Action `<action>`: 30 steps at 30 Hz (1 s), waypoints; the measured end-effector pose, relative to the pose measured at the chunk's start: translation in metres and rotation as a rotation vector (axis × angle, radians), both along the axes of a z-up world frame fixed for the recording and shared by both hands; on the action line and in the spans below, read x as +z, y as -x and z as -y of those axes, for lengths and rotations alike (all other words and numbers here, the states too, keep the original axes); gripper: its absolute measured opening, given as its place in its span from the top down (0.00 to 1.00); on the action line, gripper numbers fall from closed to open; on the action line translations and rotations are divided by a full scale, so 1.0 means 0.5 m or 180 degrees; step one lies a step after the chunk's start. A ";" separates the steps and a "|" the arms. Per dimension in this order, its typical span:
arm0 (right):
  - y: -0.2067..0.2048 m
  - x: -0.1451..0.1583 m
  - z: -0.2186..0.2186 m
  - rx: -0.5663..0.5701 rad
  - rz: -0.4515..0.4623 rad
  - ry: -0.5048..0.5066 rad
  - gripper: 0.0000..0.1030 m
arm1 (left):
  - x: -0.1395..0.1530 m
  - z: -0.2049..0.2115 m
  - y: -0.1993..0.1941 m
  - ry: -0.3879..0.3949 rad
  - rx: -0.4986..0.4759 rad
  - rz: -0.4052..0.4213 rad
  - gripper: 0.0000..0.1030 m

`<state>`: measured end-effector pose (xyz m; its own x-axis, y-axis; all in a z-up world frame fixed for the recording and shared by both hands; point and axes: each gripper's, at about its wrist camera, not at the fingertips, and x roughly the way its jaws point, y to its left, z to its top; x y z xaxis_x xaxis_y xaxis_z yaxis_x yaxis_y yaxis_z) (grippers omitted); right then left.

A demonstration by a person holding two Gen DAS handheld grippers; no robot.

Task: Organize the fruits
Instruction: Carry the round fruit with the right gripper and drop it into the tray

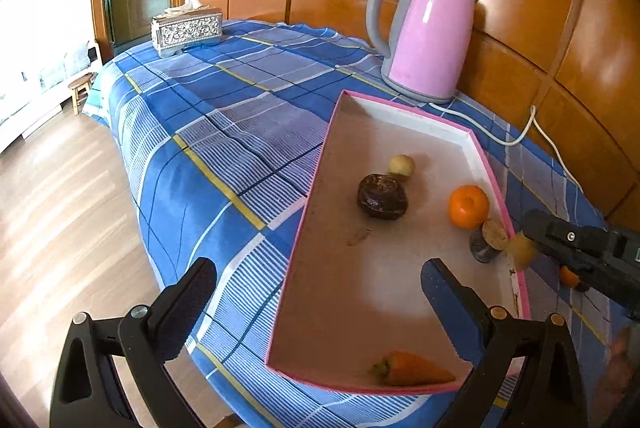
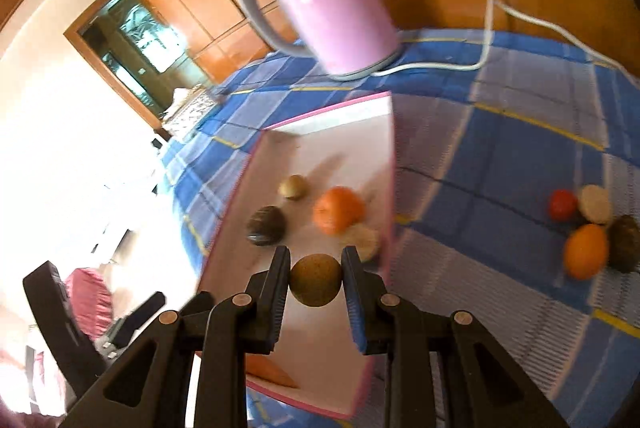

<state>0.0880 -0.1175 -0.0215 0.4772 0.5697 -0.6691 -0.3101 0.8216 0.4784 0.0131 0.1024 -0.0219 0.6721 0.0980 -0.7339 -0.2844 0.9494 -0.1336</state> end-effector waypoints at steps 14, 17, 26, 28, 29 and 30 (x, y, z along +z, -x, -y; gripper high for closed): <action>0.038 -0.005 0.042 -0.0350 0.0165 0.0369 0.69 | 0.006 0.021 0.001 -0.0056 -0.0129 0.0023 0.00; 0.061 -0.003 0.073 -0.0489 0.0240 0.0525 0.69 | 0.010 0.028 0.003 -0.0066 -0.0180 0.0045 0.00; 0.123 -0.020 0.200 -0.1096 0.0214 0.0766 0.67 | 0.014 0.062 0.009 -0.0109 -0.0408 0.0061 0.00; 0.135 -0.024 0.230 -0.1252 0.0189 0.0805 0.67 | 0.013 0.070 0.009 -0.0123 -0.0462 0.0048 0.00; 0.140 -0.027 0.247 -0.1341 0.0171 0.0828 0.67 | 0.012 0.074 0.009 -0.0131 -0.0488 0.0041 0.00; 0.145 -0.030 0.261 -0.1415 0.0162 0.0854 0.67 | 0.012 0.076 0.009 -0.0134 -0.0504 0.0038 0.00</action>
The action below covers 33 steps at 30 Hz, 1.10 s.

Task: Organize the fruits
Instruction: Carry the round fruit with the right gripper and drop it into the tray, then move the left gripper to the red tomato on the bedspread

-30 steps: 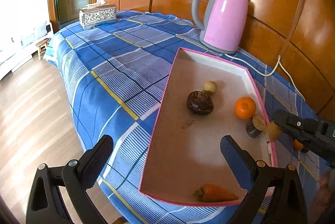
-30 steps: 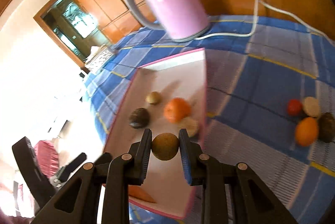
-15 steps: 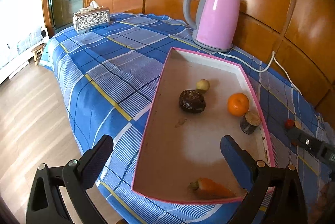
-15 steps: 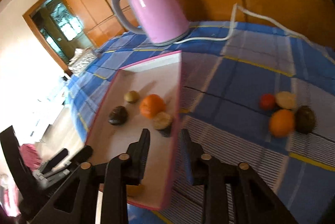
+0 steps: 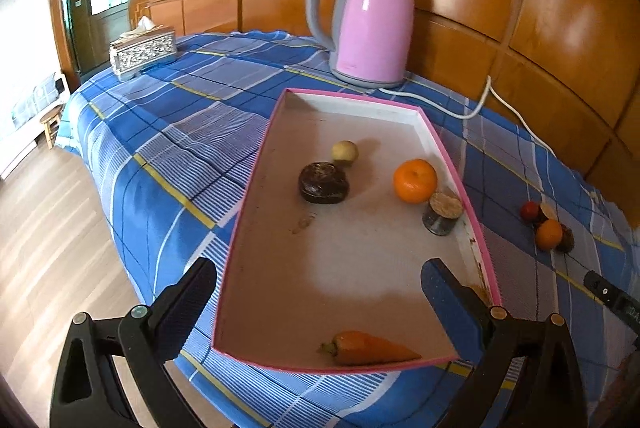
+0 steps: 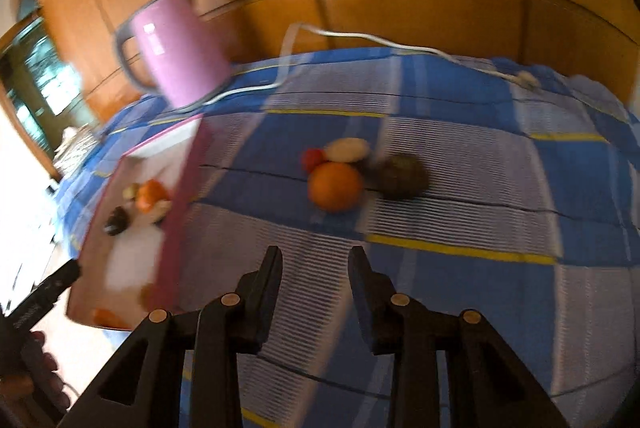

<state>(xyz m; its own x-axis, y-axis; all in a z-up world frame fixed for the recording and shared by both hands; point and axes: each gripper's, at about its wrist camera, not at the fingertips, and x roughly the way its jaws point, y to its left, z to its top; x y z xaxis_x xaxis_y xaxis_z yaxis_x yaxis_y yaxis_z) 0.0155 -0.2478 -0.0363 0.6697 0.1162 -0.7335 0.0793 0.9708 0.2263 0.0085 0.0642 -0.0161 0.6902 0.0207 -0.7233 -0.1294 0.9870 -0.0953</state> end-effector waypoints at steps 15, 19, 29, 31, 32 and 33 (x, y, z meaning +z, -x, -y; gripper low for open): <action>0.089 -0.027 0.179 -0.1076 -0.0050 0.0315 0.67 | -0.003 0.034 0.005 -0.0030 -0.0269 0.0012 0.00; 0.110 -0.036 0.217 -0.1346 -0.0084 0.0340 0.67 | 0.002 0.059 0.009 0.0011 -0.0494 0.0054 0.00; 0.142 -0.049 0.282 -0.1772 -0.0124 0.0418 0.67 | 0.053 0.131 -0.010 -0.0024 -0.0983 0.0260 0.00; 0.148 -0.049 0.292 -0.1828 -0.0112 0.0435 0.67 | 0.060 0.147 -0.024 -0.0039 -0.1037 0.0240 0.00; 0.151 -0.049 0.298 -0.1858 -0.0105 0.0451 0.67 | 0.062 0.155 -0.033 -0.0019 -0.1091 0.0193 0.00; 0.154 -0.049 0.301 -0.1882 -0.0099 0.0466 0.67 | 0.063 0.162 -0.040 -0.0018 -0.1110 0.0159 0.00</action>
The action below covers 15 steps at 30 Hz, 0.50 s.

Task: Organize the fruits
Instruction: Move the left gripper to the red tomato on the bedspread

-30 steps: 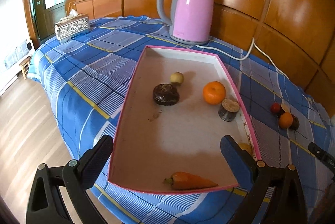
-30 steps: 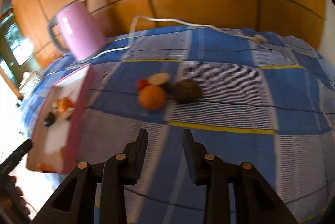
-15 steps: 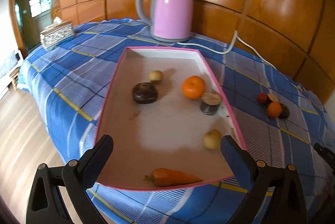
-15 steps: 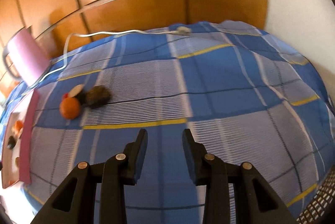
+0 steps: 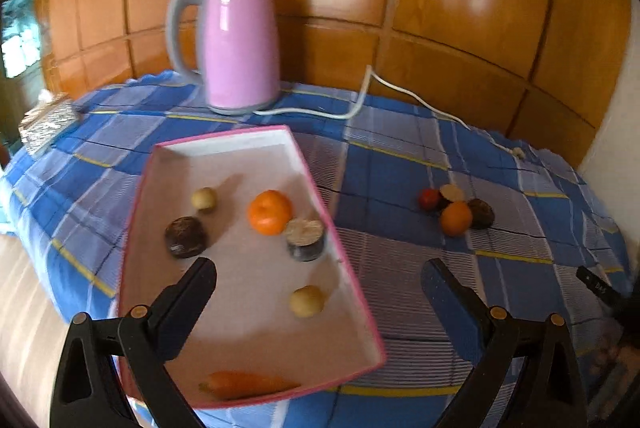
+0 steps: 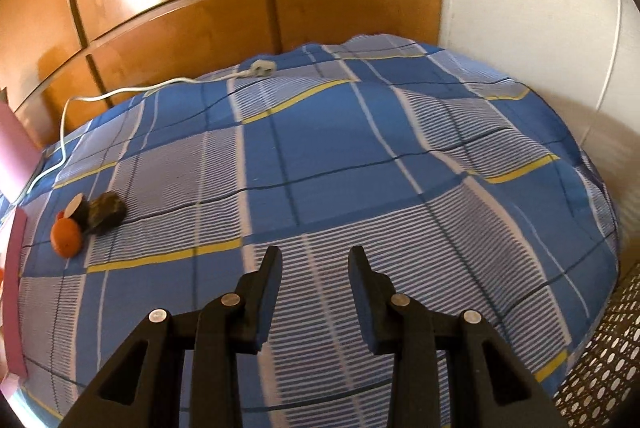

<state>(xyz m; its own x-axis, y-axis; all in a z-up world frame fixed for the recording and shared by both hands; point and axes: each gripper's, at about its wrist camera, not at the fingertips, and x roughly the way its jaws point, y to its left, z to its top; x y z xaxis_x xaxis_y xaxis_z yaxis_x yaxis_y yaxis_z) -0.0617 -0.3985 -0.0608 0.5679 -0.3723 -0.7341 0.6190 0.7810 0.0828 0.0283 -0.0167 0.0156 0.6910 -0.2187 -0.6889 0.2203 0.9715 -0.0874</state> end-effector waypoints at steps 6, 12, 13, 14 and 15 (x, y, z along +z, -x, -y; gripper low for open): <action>0.016 -0.004 0.022 -0.0106 0.0003 0.0039 0.67 | 0.008 0.063 -0.046 -0.0131 -0.0197 -0.0110 0.01; 0.018 -0.009 0.026 -0.0099 0.0016 -0.0005 0.67 | 0.005 0.126 -0.110 -0.0222 -0.0482 -0.0250 0.26; 0.018 -0.009 0.026 -0.0092 0.0021 -0.0002 0.67 | 0.002 0.135 -0.123 -0.0214 -0.0526 -0.0273 0.27; 0.018 -0.009 0.025 -0.0086 0.0026 0.0001 0.67 | -0.002 0.144 -0.135 -0.0229 -0.0551 -0.0295 0.31; 0.018 -0.009 0.026 -0.0083 0.0030 0.0002 0.67 | -0.007 0.155 -0.147 -0.0251 -0.0588 -0.0326 0.33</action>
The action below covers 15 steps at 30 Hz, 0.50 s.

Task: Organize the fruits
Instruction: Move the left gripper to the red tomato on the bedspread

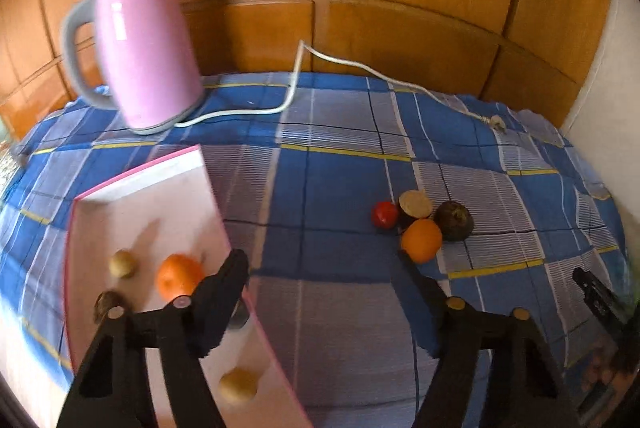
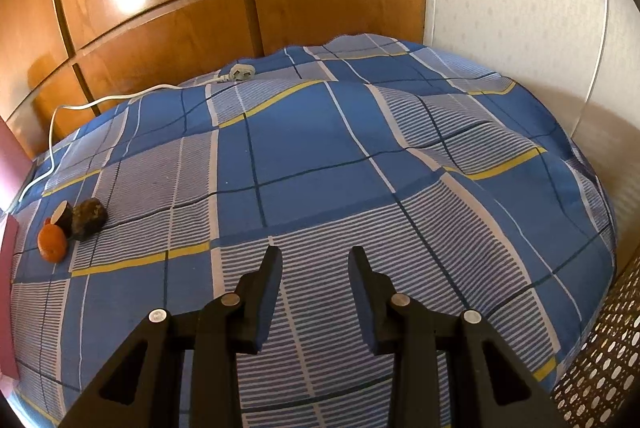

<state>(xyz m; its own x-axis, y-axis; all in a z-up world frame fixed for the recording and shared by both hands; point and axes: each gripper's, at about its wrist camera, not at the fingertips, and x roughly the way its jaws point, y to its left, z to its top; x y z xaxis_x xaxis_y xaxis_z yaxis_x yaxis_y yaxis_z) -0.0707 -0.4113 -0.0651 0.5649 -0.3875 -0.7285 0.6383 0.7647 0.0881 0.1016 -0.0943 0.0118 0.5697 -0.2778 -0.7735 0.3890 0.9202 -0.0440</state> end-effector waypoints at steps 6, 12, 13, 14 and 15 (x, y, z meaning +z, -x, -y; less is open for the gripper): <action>0.007 -0.002 0.008 -0.0023 -0.0001 0.0000 0.67 | -0.048 0.053 -0.058 -0.0034 -0.0194 -0.0299 0.49; 0.012 -0.008 0.019 -0.0099 -0.0034 -0.0003 0.67 | -0.085 0.098 -0.090 -0.0080 -0.0326 -0.0430 0.54; 0.011 -0.010 0.018 -0.0087 -0.0041 -0.0005 0.67 | -0.090 0.105 -0.094 -0.0088 -0.0349 -0.0450 0.56; 0.010 -0.012 0.017 -0.0078 -0.0049 -0.0008 0.67 | -0.094 0.110 -0.099 -0.0083 -0.0368 -0.0467 0.58; 0.010 -0.014 0.016 -0.0074 -0.0054 -0.0016 0.67 | -0.097 0.114 -0.102 -0.0084 -0.0376 -0.0472 0.59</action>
<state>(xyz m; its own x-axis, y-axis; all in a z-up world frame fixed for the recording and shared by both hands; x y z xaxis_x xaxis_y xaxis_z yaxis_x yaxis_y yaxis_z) -0.0755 -0.4194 -0.0724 0.5433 -0.3968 -0.7399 0.6573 0.7493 0.0808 0.1525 -0.1513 -0.0365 0.4134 -0.3144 -0.8545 0.4854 0.8701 -0.0853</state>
